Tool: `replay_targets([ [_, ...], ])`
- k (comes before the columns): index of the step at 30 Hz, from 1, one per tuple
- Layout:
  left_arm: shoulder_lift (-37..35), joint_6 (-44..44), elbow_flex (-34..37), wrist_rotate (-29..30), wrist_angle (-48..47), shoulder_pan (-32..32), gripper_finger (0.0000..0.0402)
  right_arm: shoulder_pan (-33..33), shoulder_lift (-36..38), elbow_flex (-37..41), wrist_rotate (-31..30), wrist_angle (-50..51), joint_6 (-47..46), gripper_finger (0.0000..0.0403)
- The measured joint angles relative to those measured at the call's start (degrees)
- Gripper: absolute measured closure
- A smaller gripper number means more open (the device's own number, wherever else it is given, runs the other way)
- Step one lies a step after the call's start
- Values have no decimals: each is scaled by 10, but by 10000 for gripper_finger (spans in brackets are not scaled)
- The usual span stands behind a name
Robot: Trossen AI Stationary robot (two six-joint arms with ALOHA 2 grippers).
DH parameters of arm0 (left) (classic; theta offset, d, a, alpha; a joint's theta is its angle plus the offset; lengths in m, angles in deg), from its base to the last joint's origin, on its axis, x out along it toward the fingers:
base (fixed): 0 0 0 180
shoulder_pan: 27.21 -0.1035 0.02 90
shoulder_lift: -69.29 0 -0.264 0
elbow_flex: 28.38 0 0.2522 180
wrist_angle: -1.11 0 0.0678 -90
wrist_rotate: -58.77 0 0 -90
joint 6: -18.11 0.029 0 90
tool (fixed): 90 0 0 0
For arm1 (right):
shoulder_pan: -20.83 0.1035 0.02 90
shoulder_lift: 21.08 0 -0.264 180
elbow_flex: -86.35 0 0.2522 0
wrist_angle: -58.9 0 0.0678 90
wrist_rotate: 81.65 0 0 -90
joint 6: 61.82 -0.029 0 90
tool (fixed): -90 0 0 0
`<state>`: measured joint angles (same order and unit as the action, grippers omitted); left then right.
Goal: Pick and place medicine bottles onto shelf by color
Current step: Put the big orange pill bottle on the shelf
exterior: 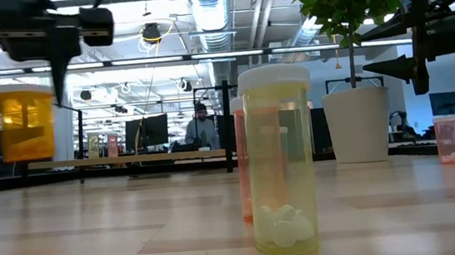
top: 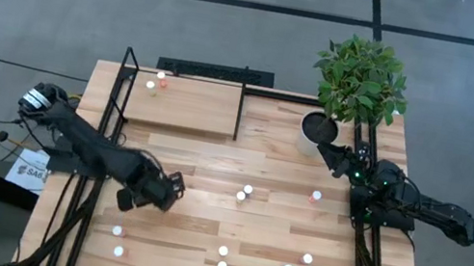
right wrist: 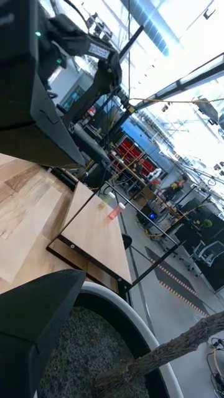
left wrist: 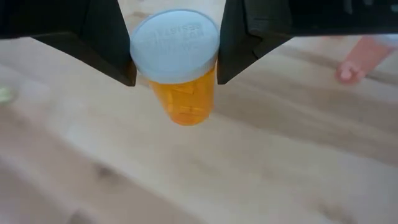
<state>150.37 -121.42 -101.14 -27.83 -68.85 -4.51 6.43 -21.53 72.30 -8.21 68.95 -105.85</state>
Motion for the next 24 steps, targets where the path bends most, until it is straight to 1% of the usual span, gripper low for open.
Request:
replay_targets([
  [3, -25, 33, 0, 6, -19, -41, 221, 0, 0, 0, 0, 0, 0, 100],
  [9, -74, 92, 0, 11, -86, -138, 222, 0, 0, 0, 0, 0, 0, 100],
  [12, -96, 133, 0, 37, -124, -196, 223, 0, 0, 0, 0, 0, 0, 100],
  [15, -112, 203, 0, 75, -141, -258, 223, 0, 0, 0, 0, 0, 0, 100],
  [18, -122, 285, 0, 90, -150, -327, 223, 0, 0, 0, 0, 0, 0, 100],
  [21, -122, 348, 0, 85, -158, -401, 223, 0, 0, 0, 0, 0, 0, 100],
  [24, -119, 403, 0, 55, -164, -471, 223, 0, 0, 0, 0, 0, 0, 100],
])
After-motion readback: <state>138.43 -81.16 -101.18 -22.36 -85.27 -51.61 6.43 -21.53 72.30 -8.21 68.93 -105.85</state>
